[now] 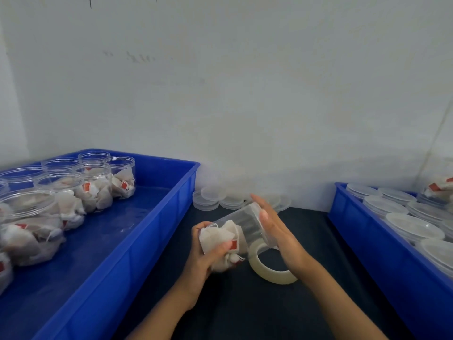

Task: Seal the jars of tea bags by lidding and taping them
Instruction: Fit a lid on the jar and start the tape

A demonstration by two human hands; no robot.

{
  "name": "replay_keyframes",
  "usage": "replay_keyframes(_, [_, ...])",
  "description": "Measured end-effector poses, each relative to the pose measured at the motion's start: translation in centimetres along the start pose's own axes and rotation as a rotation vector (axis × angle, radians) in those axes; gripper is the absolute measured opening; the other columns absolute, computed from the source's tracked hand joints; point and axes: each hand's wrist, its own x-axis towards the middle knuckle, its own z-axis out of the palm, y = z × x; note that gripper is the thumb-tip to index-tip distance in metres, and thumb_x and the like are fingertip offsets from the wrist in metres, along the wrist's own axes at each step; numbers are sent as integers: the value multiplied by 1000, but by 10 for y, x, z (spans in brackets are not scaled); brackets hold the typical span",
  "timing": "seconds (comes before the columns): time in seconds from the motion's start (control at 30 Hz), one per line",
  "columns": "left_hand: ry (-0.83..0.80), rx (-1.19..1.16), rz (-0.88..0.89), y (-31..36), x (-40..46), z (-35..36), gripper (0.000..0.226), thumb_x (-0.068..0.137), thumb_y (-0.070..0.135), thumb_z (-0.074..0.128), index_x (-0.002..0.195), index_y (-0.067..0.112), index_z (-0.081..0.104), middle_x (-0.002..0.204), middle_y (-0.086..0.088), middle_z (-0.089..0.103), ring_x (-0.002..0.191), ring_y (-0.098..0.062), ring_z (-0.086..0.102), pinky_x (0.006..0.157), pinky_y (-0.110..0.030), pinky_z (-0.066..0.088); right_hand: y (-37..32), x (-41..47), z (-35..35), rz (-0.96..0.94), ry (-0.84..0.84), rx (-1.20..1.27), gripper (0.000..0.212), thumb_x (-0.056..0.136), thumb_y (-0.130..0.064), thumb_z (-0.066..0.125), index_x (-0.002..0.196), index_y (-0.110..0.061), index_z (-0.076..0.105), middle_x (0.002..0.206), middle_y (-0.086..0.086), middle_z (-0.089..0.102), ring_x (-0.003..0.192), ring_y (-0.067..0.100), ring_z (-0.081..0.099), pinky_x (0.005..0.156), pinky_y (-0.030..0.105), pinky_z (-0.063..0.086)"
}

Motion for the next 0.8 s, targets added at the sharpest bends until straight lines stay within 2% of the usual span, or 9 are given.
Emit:
replay_keyframes(0.07, [-56,-102,-93,3,0,0,65,67,45,71,125,24,52,118,-15,67,96,-23,70,71,-31,57,-4,-2,-1,-148,-19,-51,60,88,-66,44,143,-46,36,150,-23,33,140,-3,26,109,27,29])
replay_keyframes(0.17, [-126,-138,-129,6,-4,5,63,71,52,63,126,21,58,109,-13,72,86,-18,71,63,-26,54,-5,-2,8,-237,102,-99,50,92,-51,44,139,-35,45,138,-17,49,132,13,43,107,46,40])
replay_keyframes(0.3, [-49,-140,-95,5,-3,4,70,72,47,68,132,17,48,118,-16,67,96,-26,69,65,-27,55,-7,1,16,-186,206,-27,47,88,-54,44,128,-32,56,123,-12,59,120,17,55,99,53,46])
replay_keyframes(0.5, [-34,-66,-53,2,1,3,77,56,48,80,122,24,50,112,-7,69,100,-24,69,76,-38,58,-16,8,6,-184,154,-54,43,90,-58,44,118,-28,59,100,5,57,101,27,57,84,58,52])
replay_keyframes(0.57, [-17,79,3,3,3,2,72,55,53,79,118,29,53,113,-6,67,98,-17,69,76,-32,58,-17,7,3,-149,163,-64,41,89,-58,47,119,-32,59,104,5,59,104,28,59,88,57,50])
replay_keyframes(0.63, [59,367,164,6,5,-3,70,54,60,81,112,34,53,112,4,63,99,-6,65,78,-26,57,-18,6,0,-103,212,-133,39,87,-57,51,121,-39,59,112,-1,58,106,20,59,92,50,51])
replay_keyframes(0.7, [117,634,267,6,5,-6,80,49,64,83,116,38,48,117,18,56,110,1,56,90,-22,49,-18,5,0,-97,249,-295,38,89,-54,54,125,-41,57,114,-9,55,105,8,56,93,40,51])
replay_keyframes(0.77, [108,846,289,2,3,-1,95,44,59,85,126,41,41,119,30,47,123,-6,46,102,-30,43,-21,4,6,-102,248,-361,37,89,-49,59,125,-42,57,115,-11,53,106,4,54,94,32,50])
replay_keyframes(0.8, [104,901,297,-2,2,3,97,44,57,87,127,43,39,119,31,45,123,-8,46,101,-33,45,-22,4,10,-97,237,-335,38,88,-46,62,125,-40,57,116,-10,54,105,3,54,93,28,50])
